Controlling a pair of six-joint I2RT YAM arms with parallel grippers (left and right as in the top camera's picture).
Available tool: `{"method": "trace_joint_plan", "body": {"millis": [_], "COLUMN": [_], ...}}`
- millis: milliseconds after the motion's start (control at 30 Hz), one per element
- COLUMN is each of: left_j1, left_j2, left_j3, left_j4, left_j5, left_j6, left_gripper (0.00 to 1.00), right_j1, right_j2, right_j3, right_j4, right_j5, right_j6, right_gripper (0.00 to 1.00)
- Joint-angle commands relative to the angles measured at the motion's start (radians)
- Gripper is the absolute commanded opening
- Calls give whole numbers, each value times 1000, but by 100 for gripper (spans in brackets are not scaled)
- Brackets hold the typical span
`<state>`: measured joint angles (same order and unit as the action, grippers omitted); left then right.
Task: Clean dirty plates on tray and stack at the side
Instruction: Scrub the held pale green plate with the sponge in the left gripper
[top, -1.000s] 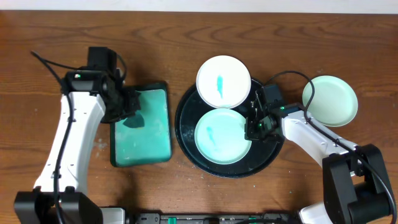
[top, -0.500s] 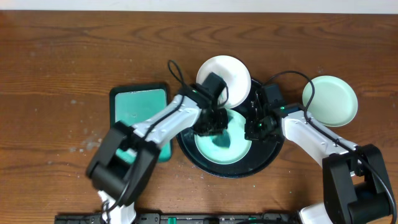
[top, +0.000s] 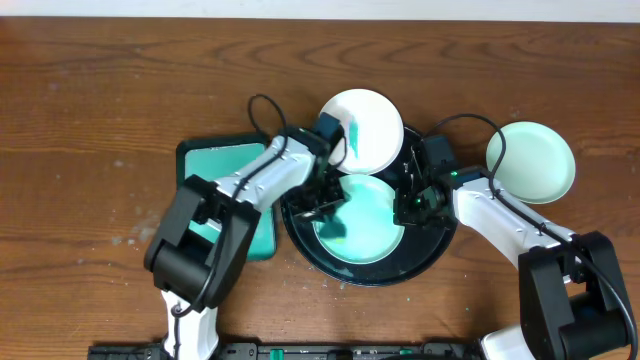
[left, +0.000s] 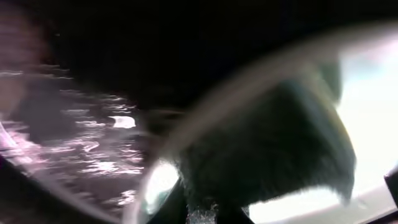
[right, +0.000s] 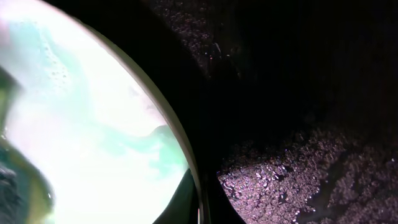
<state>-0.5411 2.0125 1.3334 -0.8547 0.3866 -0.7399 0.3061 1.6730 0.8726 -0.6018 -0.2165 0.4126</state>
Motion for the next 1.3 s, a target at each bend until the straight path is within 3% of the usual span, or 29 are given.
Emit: {"method": "trace_joint_plan", "body": {"millis": [0, 133, 200, 233, 367, 500, 667, 833, 1033, 1267], "left_j1": [58, 54, 39, 14, -90, -148, -123, -50, 48, 131], "left_j2": [36, 37, 46, 61, 117, 137, 129, 99, 14, -143], "left_j3": [-8, -9, -10, -13, -15, -14, -14, -13, -2, 32], "left_j4": [-27, -8, 45, 114, 271, 306, 183, -11, -28, -65], "left_j5": [-288, -232, -90, 54, 330, 399, 376, 23, -263, -211], "left_j6": [25, 38, 80, 103, 116, 121, 156, 114, 118, 197], "left_gripper": [7, 7, 7, 7, 7, 7, 7, 7, 8, 7], "right_j1": [-11, -11, -11, -11, -11, -11, -11, -11, -11, -11], "right_j2": [11, 11, 11, 11, 11, 11, 11, 11, 11, 11], "right_j3": [-5, -5, -5, -5, -5, -5, -5, -5, -5, -5], "right_j4": [8, 8, 8, 8, 6, 4, 4, 4, 6, 5], "right_j5": [63, 63, 63, 62, 62, 62, 62, 62, 62, 62], "right_j6": [16, 16, 17, 17, 17, 17, 17, 17, 17, 17], "right_gripper": [1, 1, 1, 1, 1, 1, 1, 1, 1, 1]}}
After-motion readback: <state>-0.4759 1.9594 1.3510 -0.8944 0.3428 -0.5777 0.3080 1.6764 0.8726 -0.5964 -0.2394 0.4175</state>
